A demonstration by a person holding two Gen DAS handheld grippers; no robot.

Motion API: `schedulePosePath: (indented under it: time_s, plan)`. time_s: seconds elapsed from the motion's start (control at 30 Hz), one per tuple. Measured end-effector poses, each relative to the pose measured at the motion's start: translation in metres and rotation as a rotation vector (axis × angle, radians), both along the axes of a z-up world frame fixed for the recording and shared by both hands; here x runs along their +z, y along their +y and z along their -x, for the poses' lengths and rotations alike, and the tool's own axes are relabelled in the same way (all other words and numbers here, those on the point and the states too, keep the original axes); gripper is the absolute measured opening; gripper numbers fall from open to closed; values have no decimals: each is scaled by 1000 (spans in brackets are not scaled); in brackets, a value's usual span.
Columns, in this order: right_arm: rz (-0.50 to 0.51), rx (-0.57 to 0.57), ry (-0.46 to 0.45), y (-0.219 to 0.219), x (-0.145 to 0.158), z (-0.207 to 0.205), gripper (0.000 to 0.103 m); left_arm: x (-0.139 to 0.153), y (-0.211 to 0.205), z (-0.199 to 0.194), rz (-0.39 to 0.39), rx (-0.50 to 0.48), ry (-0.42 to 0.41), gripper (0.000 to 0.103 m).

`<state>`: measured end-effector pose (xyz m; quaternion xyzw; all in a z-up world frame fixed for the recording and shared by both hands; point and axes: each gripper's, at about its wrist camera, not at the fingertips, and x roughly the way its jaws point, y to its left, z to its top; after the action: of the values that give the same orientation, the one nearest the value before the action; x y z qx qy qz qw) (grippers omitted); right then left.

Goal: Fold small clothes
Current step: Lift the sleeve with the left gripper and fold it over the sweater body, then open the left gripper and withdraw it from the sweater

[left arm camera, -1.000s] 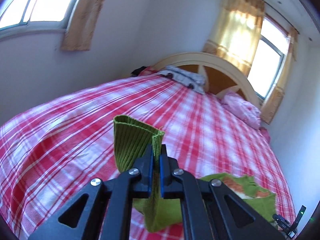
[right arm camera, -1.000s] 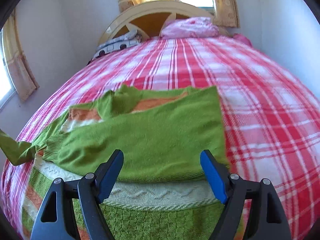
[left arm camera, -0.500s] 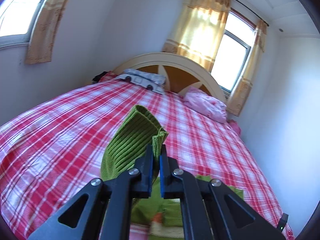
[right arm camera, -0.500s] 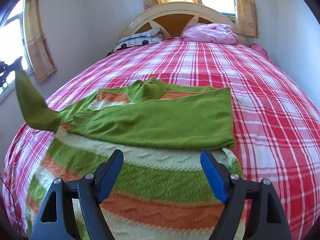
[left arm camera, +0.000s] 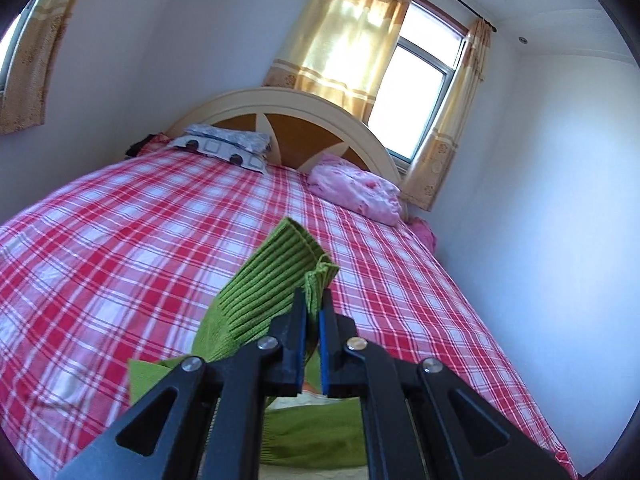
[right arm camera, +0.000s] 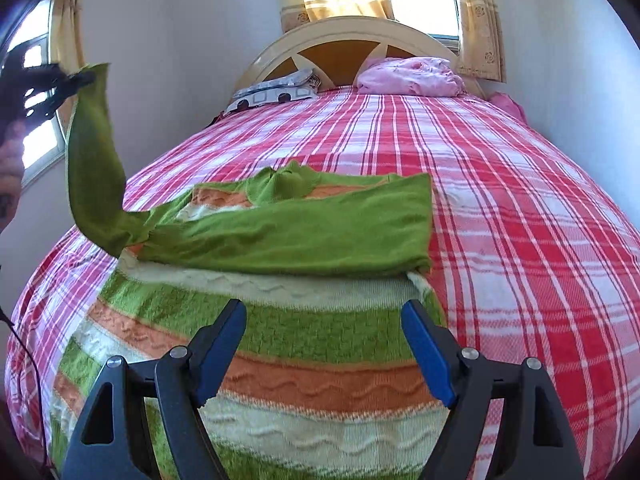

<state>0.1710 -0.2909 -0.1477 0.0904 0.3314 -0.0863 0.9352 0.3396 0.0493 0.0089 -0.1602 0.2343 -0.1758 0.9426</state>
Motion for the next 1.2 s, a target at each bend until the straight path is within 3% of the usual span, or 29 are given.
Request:
schedulePosePath:
  time_s: [0.33,0.63,0.73,0.77,0.8,0.87,0.93,1.03,1.13,1.2]
  plan:
    - [-47,14,30,7,-26,7,81,-51,-101,-7,-108,-60,47,5]
    - [-68,18,50,8,-36,5,81,-111,-166,-18,-309,-76,145,6]
    - [-93,27,57,5,-38,3,82,-107,-165,-3,-345,-95,107,16]
    - [-97,28,58,4,-39,2,82,-103,-161,4,-358,-93,87,25]
    - [-103,31,61,3,-39,2,82,-98,-153,12,-363,-91,65,44]
    - [-105,37,68,3,-40,0,82,-91,-133,23,-385,-46,23,70]
    - [-103,38,70,3,-41,-1,82,-88,-104,32,-420,15,-13,71]
    - [-103,36,72,2,-42,-2,83,-98,-55,31,-515,150,2,72]
    - [-98,29,74,2,-42,-2,83,-121,4,25,-597,317,107,72]
    - [-92,25,78,2,-43,-2,83,-139,41,27,-565,360,203,72]
